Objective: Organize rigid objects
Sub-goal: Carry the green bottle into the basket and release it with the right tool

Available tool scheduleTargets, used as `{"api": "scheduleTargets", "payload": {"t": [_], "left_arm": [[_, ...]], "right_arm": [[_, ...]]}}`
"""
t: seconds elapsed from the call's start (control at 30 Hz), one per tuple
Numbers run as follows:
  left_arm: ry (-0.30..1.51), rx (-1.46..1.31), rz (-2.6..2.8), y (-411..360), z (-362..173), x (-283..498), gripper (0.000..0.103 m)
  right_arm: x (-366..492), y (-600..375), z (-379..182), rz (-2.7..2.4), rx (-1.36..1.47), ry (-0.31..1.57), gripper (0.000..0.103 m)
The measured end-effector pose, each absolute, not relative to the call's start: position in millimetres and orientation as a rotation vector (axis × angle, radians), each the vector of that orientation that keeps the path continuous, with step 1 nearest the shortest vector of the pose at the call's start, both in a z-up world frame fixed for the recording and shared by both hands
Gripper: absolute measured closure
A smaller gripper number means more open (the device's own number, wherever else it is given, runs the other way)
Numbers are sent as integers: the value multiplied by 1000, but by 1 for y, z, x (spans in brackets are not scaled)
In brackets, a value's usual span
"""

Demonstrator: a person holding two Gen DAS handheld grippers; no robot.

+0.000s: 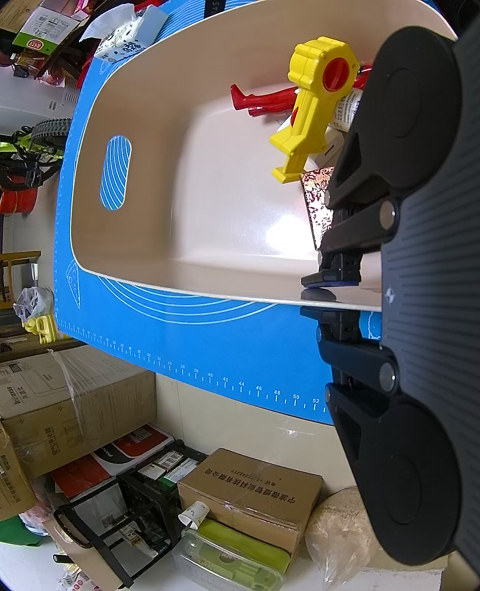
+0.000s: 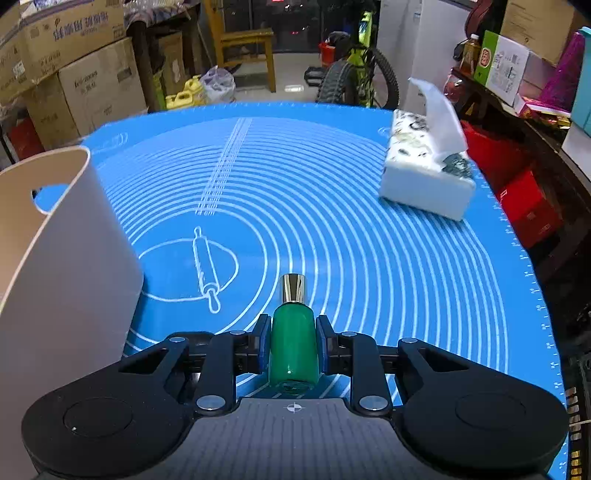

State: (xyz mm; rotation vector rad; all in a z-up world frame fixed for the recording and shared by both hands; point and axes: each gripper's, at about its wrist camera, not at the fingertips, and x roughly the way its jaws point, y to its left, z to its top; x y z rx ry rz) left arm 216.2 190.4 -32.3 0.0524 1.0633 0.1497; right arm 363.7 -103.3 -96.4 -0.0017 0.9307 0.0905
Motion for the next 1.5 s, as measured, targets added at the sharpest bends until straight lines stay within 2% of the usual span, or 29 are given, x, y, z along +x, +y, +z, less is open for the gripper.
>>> {"api": "scheduleTargets", "payload": {"t": [0.23,0.47,0.87,1.5], "left_arm": [[1064,49,149,190,-32,216,92],[1064,47,149,190,-33,216,92],[1064,48,149,190,-33,216,92],[1065,47,149,190,-33,216,92]], "right_arm": [[354,-111,-77,84,28,879,69],[337,-110,-32,125,81,774,69],[303,-56,18,295,87,638,69],[267,64,-32,541,-218,821,70]]}}
